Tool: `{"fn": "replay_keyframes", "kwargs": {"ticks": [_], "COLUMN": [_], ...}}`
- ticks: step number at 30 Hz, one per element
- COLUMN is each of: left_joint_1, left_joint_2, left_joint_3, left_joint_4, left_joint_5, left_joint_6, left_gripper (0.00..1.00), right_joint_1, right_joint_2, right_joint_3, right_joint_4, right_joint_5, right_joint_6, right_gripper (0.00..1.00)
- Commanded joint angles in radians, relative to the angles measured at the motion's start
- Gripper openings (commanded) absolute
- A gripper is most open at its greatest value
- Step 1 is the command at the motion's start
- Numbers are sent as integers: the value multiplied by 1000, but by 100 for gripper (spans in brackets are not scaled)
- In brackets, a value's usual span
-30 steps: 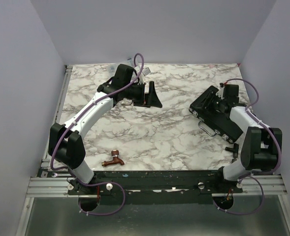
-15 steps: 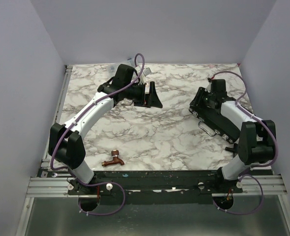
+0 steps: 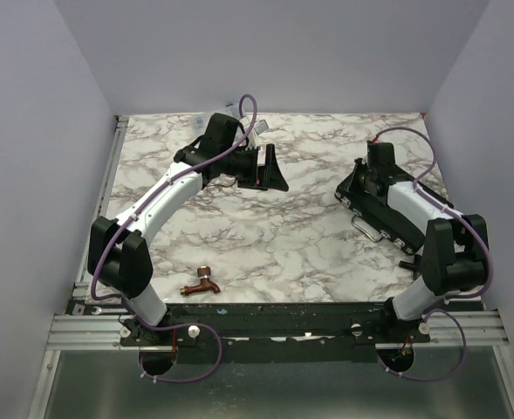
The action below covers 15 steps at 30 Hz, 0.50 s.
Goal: Pack up texas hold em set
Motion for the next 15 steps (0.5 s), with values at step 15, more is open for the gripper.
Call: {"fn": "replay_keyframes", "kwargs": {"ticks": [15], "left_joint_1": [-8], "left_joint_2": [2], "left_joint_3": [24], "left_joint_4": [-6], "left_joint_5": [22], "left_joint_6": [11], "left_gripper": [89], "right_joint_1": [86], "right_joint_2": [-94], "right_joint_3": [-265], "right_joint_4": [-78], "right_joint_5": [17], "right_joint_6": [119], "right_gripper": [0]}}
